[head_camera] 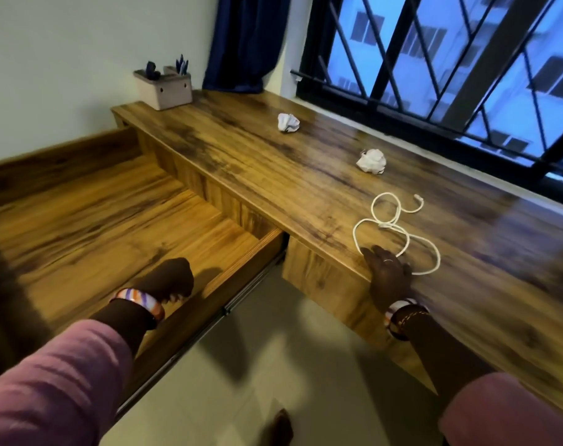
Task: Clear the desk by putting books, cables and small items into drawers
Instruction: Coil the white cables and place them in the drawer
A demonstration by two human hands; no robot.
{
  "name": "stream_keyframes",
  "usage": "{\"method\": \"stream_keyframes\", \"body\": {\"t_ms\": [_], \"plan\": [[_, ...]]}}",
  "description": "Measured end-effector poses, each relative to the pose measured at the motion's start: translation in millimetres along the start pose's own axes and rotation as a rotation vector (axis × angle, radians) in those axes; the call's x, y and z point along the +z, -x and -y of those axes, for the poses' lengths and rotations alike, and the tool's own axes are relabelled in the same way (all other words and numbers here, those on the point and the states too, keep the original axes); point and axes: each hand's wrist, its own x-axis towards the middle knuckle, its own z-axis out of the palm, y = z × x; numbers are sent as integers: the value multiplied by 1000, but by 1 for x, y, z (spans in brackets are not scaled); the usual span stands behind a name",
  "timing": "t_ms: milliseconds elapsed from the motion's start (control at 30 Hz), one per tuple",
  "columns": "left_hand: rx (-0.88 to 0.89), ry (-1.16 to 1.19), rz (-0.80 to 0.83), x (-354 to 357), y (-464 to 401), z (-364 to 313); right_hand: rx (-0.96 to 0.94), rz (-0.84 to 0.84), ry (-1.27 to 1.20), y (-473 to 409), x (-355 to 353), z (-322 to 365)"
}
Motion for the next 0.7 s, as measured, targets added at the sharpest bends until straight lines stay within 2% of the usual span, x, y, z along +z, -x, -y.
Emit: {"method": "stream_keyframes", "body": {"t_ms": [100, 167, 233, 333, 467, 700], "plan": [[205, -96, -198, -24, 14, -34, 10, 11, -21, 5, -9, 3], [384, -79, -329, -37, 28, -67, 8, -36, -33, 11, -15, 0], [481, -43, -386, -43, 44, -99, -1, -84, -55, 16, -18, -8], [628, -71, -334, -41, 64, -157, 13, -132, -92, 23, -27, -28], [786, -116, -275, -25, 84, -228, 53, -88, -90, 33, -38, -65], [1033, -226, -204, 11, 103, -352, 265, -167, -91, 49, -51, -159]]}}
